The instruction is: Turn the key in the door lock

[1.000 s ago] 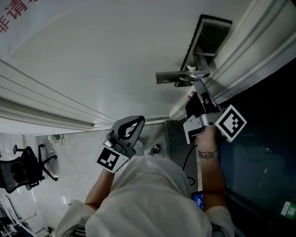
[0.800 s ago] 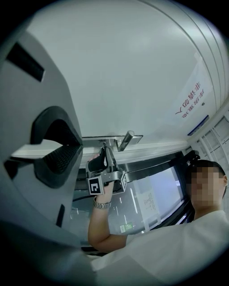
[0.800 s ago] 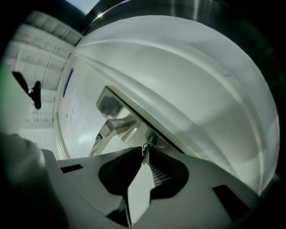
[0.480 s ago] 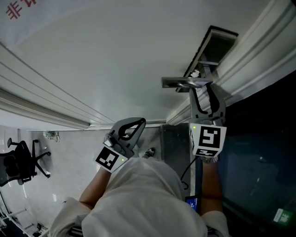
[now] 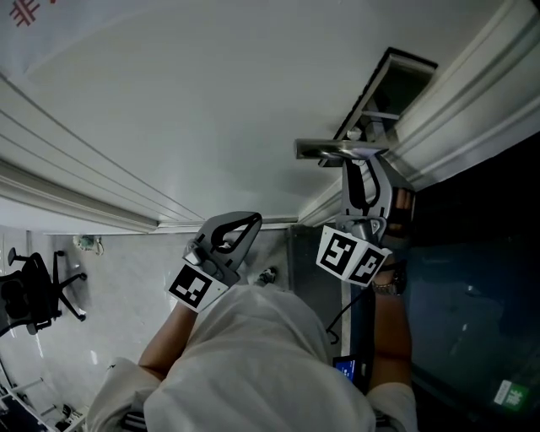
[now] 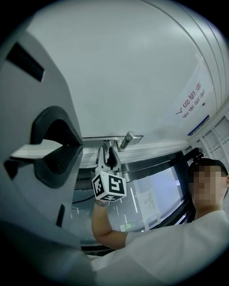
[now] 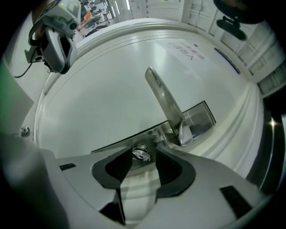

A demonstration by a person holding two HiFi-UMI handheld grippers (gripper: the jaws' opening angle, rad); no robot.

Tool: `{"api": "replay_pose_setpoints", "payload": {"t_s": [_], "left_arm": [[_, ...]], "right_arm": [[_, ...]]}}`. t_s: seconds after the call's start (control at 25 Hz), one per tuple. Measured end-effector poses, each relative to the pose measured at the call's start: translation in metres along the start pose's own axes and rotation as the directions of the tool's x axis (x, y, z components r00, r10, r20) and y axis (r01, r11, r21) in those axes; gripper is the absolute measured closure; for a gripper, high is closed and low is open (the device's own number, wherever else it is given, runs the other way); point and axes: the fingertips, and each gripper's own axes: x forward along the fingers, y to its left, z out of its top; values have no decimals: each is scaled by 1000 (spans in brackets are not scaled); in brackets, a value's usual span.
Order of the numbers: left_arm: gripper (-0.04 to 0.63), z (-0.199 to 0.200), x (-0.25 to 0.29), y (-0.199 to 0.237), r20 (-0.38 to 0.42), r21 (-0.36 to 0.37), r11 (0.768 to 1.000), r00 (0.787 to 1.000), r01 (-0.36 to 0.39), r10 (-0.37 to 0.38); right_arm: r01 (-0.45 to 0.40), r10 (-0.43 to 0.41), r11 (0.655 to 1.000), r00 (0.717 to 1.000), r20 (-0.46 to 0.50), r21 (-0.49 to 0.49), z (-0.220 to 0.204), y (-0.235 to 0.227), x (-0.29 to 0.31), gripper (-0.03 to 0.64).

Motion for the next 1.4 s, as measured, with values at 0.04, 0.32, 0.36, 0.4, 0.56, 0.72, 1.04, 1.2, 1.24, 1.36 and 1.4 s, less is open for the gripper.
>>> {"api": "replay_pose_setpoints", "payload": {"t_s": [0.04, 0.32, 0.36, 0.4, 0.56, 0.72, 1.04, 1.2, 1.24, 1.36, 1.4], "left_arm": [[589, 0, 0, 0, 1, -1, 1000, 1000, -1, 1], [589, 3, -1, -1, 9, -9, 1000, 1000, 2, -2], [589, 3, -1, -2, 10, -8, 1000, 1000, 3, -3], [589, 3, -1, -2, 10, -7, 1000, 1000, 3, -3], [589, 2, -3, -4, 10, -10, 1000, 1000, 0, 0], [589, 2, -4, -6, 13, -11, 1000, 1000, -4, 5], [589, 0, -12, -6, -10, -17, 1000, 1000, -25, 25], [589, -5, -19, -5, -22, -21, 999, 999, -27, 27], [589, -6, -20, -5, -21, -23, 999, 999, -25, 25], [589, -6, -23, -2, -13, -31, 999, 1000, -26, 25], [589, -6, -24, 0, -10, -34, 999, 1000, -28, 27]], "right_arm": [[0, 0, 1000, 1000, 1, -17, 0, 0, 1, 451], [3, -5, 994, 1000, 21, 105, 0, 2, 1, 502], [-5, 1, 986, 1000, 27, 167, 0, 0, 1, 502], [-15, 8, 973, 999, 33, 231, 0, -1, 0, 502], [-58, 28, 881, 997, 72, 470, 2, -6, 1, 502], [-109, 51, 735, 993, 106, 669, -2, -9, 1, 503], [-208, 101, 455, 978, 182, 866, -13, -2, 0, 523], [-228, 111, 386, 973, 200, 894, -16, 15, -12, 532], [-236, 116, 385, 971, 207, 892, -14, 19, -16, 582], [-272, 142, 371, 961, 235, 888, -5, 35, -26, 614], [-284, 148, 362, 958, 247, 888, -1, 41, -28, 614]]}}
